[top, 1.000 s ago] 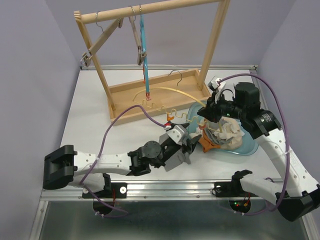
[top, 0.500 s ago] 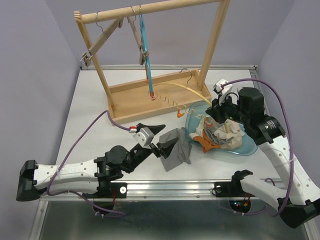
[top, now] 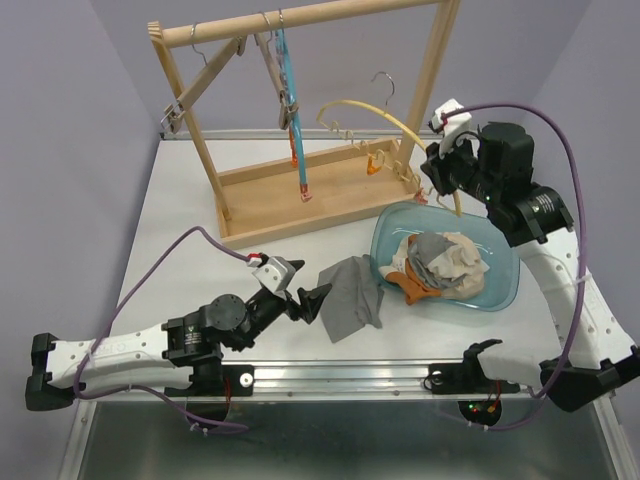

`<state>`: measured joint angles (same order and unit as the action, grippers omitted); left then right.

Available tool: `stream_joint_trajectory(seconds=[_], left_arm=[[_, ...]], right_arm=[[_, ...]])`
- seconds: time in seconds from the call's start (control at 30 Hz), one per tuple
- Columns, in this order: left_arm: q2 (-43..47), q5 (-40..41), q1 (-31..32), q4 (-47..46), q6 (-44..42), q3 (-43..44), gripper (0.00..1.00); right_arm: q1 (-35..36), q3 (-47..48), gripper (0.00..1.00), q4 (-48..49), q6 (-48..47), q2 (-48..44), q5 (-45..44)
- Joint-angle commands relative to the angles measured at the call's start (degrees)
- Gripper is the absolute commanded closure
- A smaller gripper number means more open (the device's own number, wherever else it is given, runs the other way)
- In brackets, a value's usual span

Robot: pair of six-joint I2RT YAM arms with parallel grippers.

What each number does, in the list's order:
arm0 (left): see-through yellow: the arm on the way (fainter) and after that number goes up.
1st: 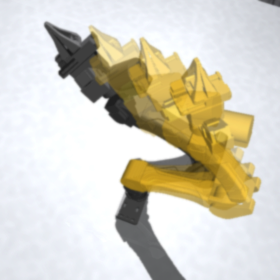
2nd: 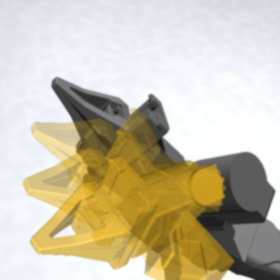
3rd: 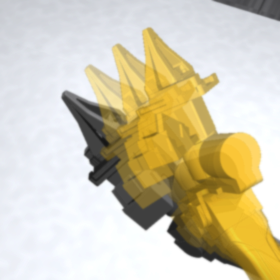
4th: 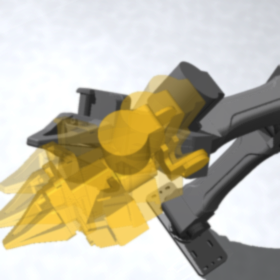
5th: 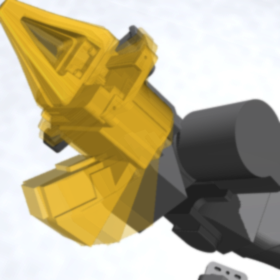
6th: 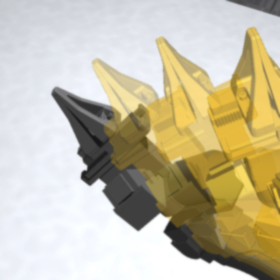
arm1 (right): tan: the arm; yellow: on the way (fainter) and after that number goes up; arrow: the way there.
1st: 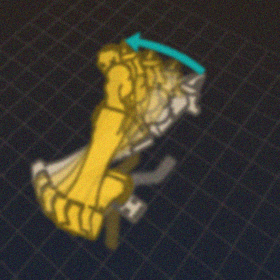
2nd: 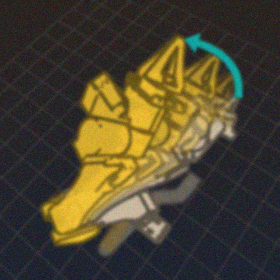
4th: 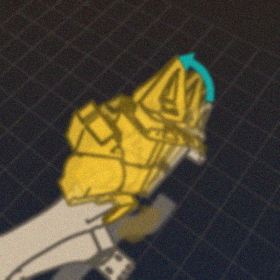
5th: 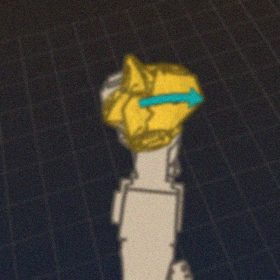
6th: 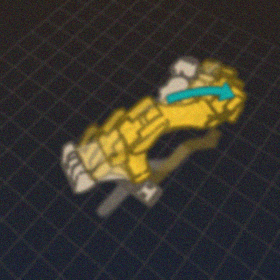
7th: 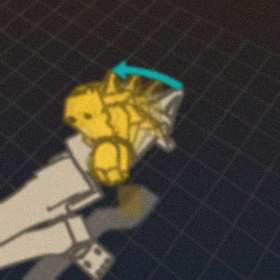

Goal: Remove the underwear clipped to the hanger
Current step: Place the hanger at the clothesline.

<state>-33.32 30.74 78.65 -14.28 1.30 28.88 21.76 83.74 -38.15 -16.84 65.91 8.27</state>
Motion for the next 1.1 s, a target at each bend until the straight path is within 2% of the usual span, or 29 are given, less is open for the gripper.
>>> stream_joint_trajectory(seconds=[0.0, 0.33, 0.8, 1.07], left_arm=[[1.15, 1.34, -0.08, 2.24, 3.00, -0.32, 0.16], [2.29, 0.46, -0.08, 1.45, 4.50, -2.34, 0.16], [6.16, 1.07, -0.08, 0.75, 5.99, -4.71, 0.16], [8.09, 1.16, -0.08, 0.57, 7.22, -6.12, 0.16]], right_arm=[[-0.22, 11.85, 0.99, 5.72, -2.06, 4.21, -2.82], [-0.22, 27.33, 0.99, 7.04, -0.92, 12.39, -2.39], [0.47, 37.71, 0.99, 12.05, 4.62, 24.87, -2.12], [1.88, 37.90, 0.99, 12.40, 4.54, 28.04, -3.79]])
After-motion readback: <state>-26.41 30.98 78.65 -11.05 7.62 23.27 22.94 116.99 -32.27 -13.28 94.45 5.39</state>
